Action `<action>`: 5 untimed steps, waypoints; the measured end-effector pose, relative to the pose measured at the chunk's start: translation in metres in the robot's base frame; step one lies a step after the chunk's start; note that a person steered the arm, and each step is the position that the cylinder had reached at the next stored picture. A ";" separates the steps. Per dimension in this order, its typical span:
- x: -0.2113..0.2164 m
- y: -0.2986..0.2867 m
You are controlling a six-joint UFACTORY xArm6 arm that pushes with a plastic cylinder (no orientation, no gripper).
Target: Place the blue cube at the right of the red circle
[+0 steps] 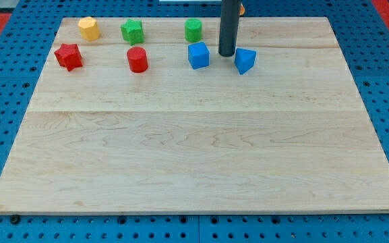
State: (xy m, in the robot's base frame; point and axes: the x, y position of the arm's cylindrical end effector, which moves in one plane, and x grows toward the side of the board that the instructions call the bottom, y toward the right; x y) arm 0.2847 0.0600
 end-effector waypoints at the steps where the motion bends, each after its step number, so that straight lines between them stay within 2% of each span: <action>1: -0.016 -0.044; 2: 0.003 -0.070; 3: 0.011 -0.070; 4: -0.005 -0.044; 5: 0.007 -0.034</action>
State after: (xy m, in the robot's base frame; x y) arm 0.2916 0.0265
